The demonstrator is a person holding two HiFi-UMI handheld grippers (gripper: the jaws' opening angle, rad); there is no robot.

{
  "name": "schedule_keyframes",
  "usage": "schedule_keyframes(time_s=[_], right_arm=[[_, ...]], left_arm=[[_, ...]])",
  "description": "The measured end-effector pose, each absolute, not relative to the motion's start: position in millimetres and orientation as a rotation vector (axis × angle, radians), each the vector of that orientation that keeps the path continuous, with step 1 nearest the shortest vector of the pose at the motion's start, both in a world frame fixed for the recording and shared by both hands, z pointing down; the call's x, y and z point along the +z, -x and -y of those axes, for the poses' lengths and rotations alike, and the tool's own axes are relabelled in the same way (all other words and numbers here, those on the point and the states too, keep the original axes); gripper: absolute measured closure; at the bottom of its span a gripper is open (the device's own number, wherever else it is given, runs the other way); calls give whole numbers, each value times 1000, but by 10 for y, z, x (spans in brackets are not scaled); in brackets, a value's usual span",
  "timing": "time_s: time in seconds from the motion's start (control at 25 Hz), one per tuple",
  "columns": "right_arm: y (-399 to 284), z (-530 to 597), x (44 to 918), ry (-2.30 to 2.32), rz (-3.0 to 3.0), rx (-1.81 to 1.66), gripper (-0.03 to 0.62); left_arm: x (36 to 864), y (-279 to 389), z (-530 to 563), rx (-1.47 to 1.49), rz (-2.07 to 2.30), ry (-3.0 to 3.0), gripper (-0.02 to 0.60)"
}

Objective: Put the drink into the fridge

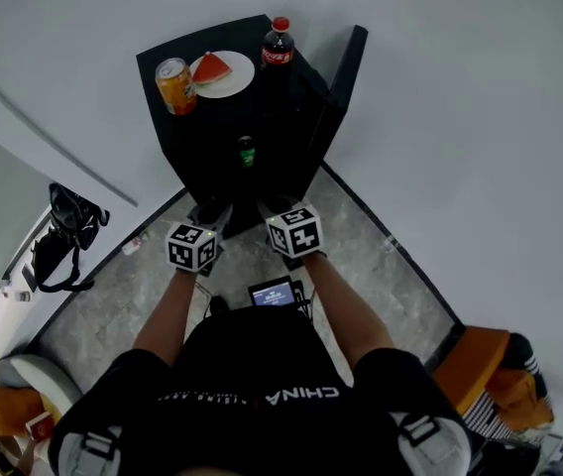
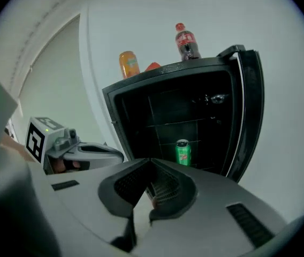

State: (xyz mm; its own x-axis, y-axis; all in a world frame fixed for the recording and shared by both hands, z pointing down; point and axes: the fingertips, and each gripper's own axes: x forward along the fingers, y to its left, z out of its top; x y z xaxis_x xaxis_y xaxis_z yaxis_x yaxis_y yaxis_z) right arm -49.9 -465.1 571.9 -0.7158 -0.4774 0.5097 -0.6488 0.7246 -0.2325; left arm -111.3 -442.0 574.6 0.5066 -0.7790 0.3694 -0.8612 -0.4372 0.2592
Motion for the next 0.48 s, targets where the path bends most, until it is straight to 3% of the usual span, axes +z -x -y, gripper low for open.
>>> schedule_keyframes(time_s=[0.48], right_arm=[[457, 4534, 5625, -886, 2501, 543, 579]], left_arm=[[5540, 1034, 4248, 260, 1265, -2424, 569]])
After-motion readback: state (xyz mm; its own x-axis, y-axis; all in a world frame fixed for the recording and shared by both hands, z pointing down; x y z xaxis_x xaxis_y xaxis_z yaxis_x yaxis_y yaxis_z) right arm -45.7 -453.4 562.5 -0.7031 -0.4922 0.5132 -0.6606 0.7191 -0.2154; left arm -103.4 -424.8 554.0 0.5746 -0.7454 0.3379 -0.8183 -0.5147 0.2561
